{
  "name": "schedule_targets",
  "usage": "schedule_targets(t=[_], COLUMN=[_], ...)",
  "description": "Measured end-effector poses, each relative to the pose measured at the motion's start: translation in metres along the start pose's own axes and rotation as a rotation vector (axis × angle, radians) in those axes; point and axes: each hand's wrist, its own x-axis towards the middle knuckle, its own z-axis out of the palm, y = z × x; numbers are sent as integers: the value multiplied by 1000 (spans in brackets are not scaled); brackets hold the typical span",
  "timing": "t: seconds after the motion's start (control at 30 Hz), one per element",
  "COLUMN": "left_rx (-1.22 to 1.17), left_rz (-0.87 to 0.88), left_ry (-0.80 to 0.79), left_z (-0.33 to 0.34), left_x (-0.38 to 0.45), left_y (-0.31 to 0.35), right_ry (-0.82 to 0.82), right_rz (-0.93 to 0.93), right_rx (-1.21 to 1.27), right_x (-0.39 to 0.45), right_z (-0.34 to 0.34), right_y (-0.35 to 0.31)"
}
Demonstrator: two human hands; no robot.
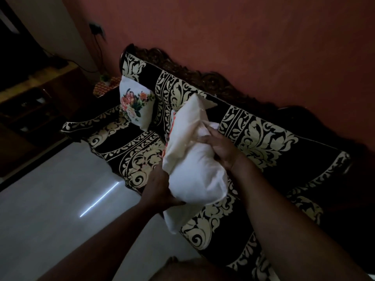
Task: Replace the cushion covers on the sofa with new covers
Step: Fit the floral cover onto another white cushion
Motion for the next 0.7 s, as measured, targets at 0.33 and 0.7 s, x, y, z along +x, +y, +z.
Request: schedule_targets(t=[0.33,0.7], left_rx=[-459,-506], left_rz=[-292,-379], left_ry=[60,-19], left_z=[25,30], left_x=[37,73], left_y=[36,68], right_ry=[959,615], right_rz=[-530,-10], right_rx=[-198,-359], right_x=[-30,-70], right_z=[-17,-43], right_y=[16,105])
